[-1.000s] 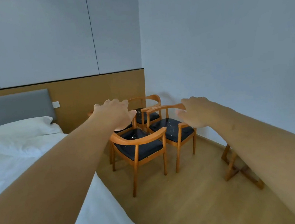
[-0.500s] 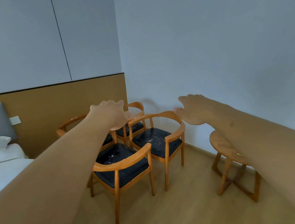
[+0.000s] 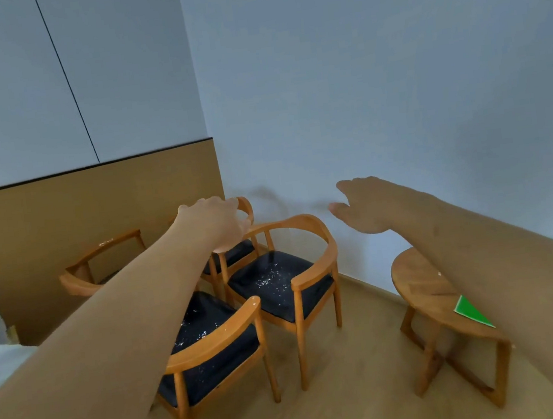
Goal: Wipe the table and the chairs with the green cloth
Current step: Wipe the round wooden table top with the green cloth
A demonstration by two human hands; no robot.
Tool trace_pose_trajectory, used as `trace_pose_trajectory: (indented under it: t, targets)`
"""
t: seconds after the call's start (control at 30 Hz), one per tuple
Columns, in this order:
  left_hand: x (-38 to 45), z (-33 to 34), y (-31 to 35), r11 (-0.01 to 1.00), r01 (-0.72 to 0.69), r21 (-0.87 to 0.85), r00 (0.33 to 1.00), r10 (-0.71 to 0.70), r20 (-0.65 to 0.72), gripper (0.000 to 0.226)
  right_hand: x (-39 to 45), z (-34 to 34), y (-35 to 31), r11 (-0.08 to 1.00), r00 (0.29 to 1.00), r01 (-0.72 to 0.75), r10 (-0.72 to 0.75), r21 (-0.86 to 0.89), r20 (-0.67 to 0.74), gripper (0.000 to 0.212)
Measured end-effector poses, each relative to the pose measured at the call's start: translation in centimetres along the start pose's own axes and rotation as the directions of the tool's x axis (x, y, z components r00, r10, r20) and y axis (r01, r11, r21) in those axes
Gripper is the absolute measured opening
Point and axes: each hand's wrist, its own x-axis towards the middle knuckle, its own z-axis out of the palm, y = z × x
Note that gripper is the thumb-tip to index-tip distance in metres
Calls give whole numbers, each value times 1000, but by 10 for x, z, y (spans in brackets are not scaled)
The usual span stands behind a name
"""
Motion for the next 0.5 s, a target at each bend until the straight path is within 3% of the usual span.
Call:
trace_pose_trajectory:
  t: [0.5]
  targets:
    - [240,40,164,990,-139,2,988,139,66,60,179,38,192,997,995,-76,78,-25,69,57]
